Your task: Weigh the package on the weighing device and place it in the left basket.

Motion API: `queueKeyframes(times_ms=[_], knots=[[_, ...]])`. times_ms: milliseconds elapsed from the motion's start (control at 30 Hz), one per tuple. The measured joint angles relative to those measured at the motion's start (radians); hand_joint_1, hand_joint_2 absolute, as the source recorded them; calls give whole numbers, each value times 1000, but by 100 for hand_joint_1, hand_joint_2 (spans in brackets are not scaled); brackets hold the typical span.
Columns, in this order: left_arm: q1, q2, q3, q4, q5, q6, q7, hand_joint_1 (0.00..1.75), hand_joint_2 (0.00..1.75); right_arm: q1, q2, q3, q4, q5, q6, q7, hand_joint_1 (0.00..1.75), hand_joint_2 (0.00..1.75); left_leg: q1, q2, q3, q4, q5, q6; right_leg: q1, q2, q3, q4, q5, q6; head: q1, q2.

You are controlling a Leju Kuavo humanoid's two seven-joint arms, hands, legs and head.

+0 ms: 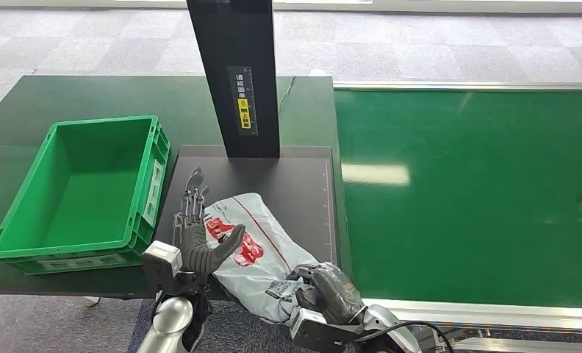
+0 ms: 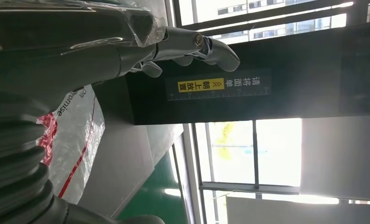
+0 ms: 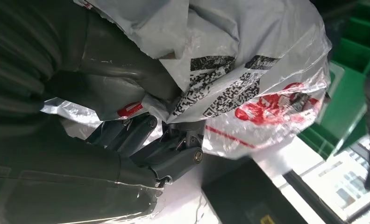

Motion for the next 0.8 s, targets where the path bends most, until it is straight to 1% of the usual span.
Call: queueKeyframes(times_ms=[167, 200, 233, 300, 333, 367, 400, 500, 567, 667, 800], knots=[[0, 0, 0, 0, 1, 2, 2, 0, 175, -29, -10, 45, 71, 20, -18, 3, 172, 175, 0, 0, 0, 0, 0, 0, 0, 0, 0, 0, 0, 0, 0, 0], [0, 0, 0, 0, 1, 2, 2, 0, 175, -34, -11, 50, 79, 22, -22, 3, 160, 175, 0, 0, 0, 0, 0, 0, 0, 0, 0, 0, 0, 0, 0, 0], [1, 0, 0, 0, 1, 3, 2, 0, 175, -38, -12, 55, 86, 25, -30, 2, 136, 175, 0, 0, 0, 0, 0, 0, 0, 0, 0, 0, 0, 0, 0, 0], [3, 0, 0, -5, 1, 5, 3, 0, 175, -46, -14, 61, 96, 30, -61, -4, 53, 175, 0, 0, 0, 0, 0, 0, 0, 0, 0, 0, 0, 0, 0, 0], [6, 0, 1, -8, 1, 7, 4, 0, 175, -50, -14, 62, 98, 31, -84, -7, 22, 175, 0, 0, 0, 0, 0, 0, 0, 0, 0, 0, 0, 0, 0, 0], [10, 0, 1, -13, 1, 10, 6, 0, 175, -56, -14, 62, 99, 32, -116, -9, 3, 175, 0, 0, 0, 0, 0, 0, 0, 0, 0, 0, 0, 0, 0, 0], [14, 0, 2, -19, 1, 12, 8, 0, 175, -61, -14, 60, 99, 34, -153, -10, 0, 175, 0, 0, 0, 0, 0, 0, 0, 0, 0, 0, 0, 0, 0, 0], [28, 0, 4, -37, -2, 16, 14, 0, 175, -76, -9, 37, 82, 28, -267, -12, 0, 175, 0, 0, 0, 0, 0, 0, 0, 0, 0, 0, 0, 0, 0, 0], [35, 1, 5, -47, -6, 17, 17, 0, 175, -80, -2, 12, 58, 7, -323, -21, 0, 175, 0, 0, 0, 0, 0, 0, 0, 0, 0, 0, 0, 0, 0, 0], [40, 1, 6, -56, -11, 16, 19, 0, 175, -81, 9, -21, 20, -24, -363, -37, 0, 175, 0, 0, 0, 0, 0, 0, 0, 0, 0, 0, 0, 0, 0, 0], [42, 2, 4, -61, -34, 15, 19, 0, 175, -77, 19, -48, -13, -64, -376, -56, 0, 175, 0, 0, 0, 0, 0, 0, 0, 0, 0, 0, 0, 0, 0, 0]])
